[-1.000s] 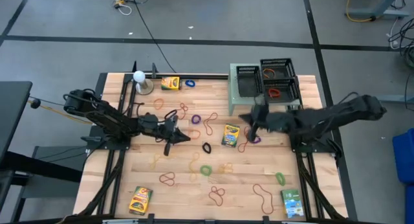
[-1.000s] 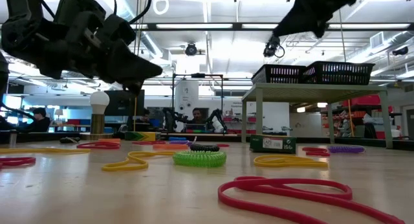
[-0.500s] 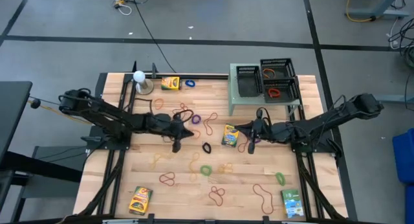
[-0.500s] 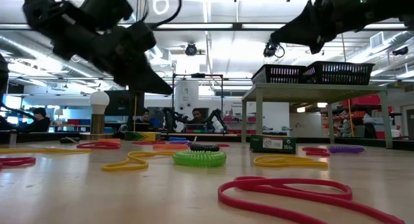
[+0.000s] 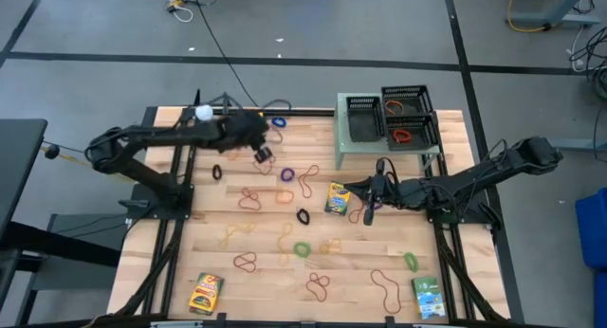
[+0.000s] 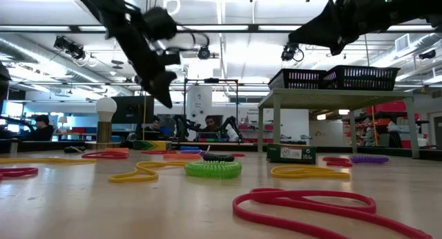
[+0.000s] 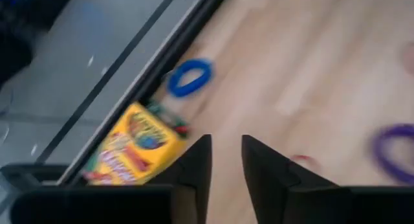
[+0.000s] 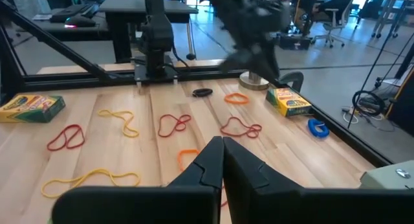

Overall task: Pick & Place Office Desk Supplies
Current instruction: Put the top left yellow crayon box into the left black bin on the shelf

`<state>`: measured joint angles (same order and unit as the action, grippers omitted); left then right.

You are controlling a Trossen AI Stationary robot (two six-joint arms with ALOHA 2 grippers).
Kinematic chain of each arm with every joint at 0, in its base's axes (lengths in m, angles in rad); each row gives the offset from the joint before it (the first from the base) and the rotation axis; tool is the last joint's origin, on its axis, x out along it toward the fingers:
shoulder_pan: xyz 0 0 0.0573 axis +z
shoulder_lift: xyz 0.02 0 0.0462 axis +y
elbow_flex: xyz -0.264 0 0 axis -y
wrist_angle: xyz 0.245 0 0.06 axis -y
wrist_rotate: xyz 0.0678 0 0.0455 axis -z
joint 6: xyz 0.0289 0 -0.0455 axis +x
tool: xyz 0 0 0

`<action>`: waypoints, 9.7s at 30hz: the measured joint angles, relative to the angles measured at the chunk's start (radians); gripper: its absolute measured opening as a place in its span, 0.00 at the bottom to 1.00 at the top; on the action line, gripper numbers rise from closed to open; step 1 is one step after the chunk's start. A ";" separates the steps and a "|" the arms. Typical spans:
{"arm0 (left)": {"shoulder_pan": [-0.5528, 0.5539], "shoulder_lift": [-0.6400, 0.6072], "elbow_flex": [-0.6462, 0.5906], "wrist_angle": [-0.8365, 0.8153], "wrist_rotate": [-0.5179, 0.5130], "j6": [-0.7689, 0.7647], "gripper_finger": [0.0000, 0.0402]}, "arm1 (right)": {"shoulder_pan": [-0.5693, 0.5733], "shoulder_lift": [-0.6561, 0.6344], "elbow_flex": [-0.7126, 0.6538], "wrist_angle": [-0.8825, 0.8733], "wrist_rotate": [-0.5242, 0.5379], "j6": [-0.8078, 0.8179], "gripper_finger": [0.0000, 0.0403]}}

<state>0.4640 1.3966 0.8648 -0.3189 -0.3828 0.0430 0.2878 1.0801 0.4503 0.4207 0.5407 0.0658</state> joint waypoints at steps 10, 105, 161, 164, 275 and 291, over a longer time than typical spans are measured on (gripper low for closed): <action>0.234 0.294 0.156 -0.016 0.032 0.010 0.38 | 0.000 0.000 0.001 0.038 -0.001 -0.003 0.03; -0.476 0.051 -0.379 1.352 0.032 -0.959 0.00 | 0.044 0.844 0.655 0.062 0.681 0.002 0.80; -0.443 -0.147 -0.377 1.110 0.518 -0.094 0.37 | -0.109 0.384 0.524 -0.134 -0.210 0.047 0.31; -0.443 -0.147 -0.377 1.113 0.519 -0.083 0.24 | -0.109 0.384 0.524 -0.133 -0.202 0.063 0.32; -0.320 -0.272 -0.378 0.892 0.646 -0.084 0.22 | -0.966 0.640 1.404 -1.720 -0.483 -0.834 0.29; -0.320 -0.271 -0.377 0.891 0.646 -0.100 0.22 | -0.966 0.640 1.404 -1.715 -0.458 -0.842 0.31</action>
<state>0.1436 1.1252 0.4877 0.5724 0.2630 -0.0570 -0.6785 1.7206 1.8545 -1.2942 0.0826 -0.7765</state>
